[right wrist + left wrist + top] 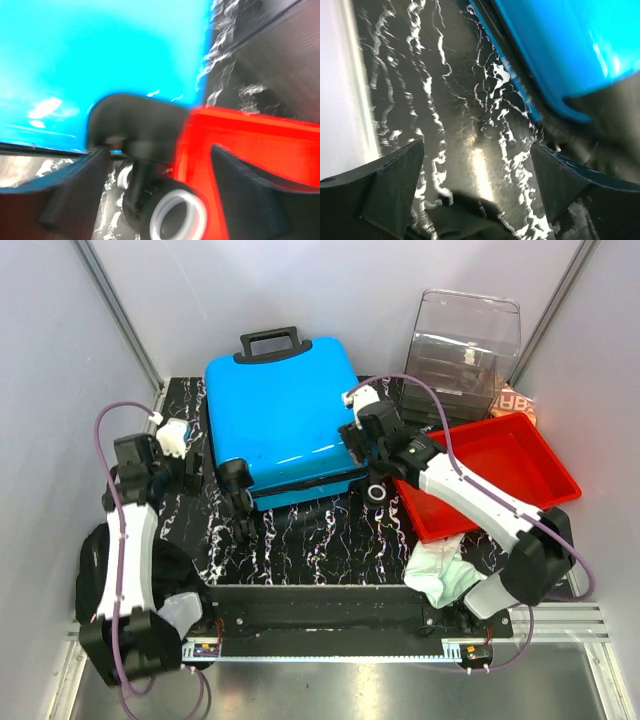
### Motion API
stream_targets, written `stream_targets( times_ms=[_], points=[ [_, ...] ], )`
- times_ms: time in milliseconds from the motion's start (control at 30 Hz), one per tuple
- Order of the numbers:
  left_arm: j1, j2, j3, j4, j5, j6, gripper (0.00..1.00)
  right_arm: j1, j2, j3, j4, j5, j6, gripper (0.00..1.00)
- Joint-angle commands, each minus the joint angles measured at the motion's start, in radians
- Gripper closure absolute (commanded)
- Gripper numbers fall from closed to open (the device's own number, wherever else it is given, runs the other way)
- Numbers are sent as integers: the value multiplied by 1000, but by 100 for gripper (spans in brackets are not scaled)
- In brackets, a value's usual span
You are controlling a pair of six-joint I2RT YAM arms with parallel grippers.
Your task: Open, take out, and arrange the luggage
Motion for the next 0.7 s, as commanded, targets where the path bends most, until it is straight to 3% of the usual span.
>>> stream_targets(
  times_ms=[0,200,333,433,533,667],
  points=[
    [3,156,93,127,-2,-203,16,133,-117,151,132,351,-18,1],
    [2,365,219,201,27,-403,23,170,-115,174,130,344,19,0],
    [0,501,282,265,35,-478,28,357,-80,200,133,289,61,0],
    [0,590,348,268,55,-520,31,464,6,266,132,221,180,0],
    [-7,662,400,268,50,-547,32,538,104,312,217,258,160,0],
    [-13,747,466,273,29,-592,41,597,285,401,242,264,151,0]
  ],
)
